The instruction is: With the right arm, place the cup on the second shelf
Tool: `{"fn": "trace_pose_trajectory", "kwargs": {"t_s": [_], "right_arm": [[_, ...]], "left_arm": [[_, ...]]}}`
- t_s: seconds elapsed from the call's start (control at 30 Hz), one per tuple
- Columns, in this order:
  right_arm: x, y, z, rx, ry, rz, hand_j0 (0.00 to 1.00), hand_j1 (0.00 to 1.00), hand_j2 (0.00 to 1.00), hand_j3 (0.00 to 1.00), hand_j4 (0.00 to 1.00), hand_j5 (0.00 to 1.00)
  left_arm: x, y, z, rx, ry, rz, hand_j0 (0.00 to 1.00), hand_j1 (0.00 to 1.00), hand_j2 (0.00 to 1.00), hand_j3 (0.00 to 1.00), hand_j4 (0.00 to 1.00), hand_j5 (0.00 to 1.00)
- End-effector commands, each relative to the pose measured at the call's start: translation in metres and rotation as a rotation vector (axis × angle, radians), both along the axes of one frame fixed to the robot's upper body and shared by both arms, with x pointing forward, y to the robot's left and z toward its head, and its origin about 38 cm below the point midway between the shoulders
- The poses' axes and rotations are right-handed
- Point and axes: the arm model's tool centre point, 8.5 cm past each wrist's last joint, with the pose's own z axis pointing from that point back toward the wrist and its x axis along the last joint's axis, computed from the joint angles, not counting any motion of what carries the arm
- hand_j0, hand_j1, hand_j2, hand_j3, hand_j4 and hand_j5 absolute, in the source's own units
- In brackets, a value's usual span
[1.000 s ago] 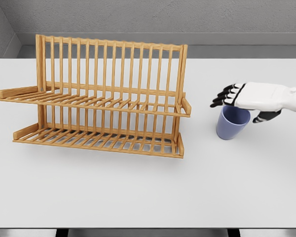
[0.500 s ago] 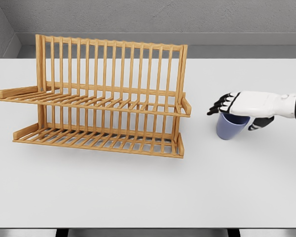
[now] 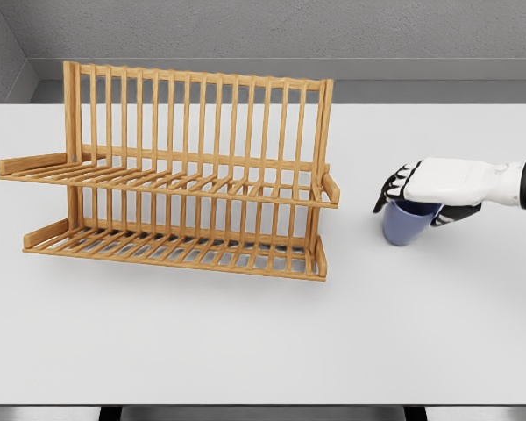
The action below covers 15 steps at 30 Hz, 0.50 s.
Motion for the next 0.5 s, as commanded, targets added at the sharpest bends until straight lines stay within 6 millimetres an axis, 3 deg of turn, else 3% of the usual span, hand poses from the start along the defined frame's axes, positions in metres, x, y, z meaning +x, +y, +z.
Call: {"fn": "trace_pose_trajectory", "kwargs": {"t_s": [0.0, 0.47], "right_arm": [[0.000, 0.000, 0.002, 0.006, -0.001, -0.002, 0.70, 0.70, 0.70, 0.70, 0.70, 0.70], [0.008, 0.001, 0.026, 0.014, -0.057, 0.001, 0.68, 0.68, 0.68, 0.68, 0.68, 0.68]], "left_arm": [[0.000, 0.000, 0.000, 0.000, 0.000, 0.001, 1.00, 1.00, 1.00, 1.00, 1.00, 1.00], [0.000, 0.000, 0.000, 0.000, -0.001, 0.001, 1.00, 1.00, 1.00, 1.00, 1.00, 1.00]]}}
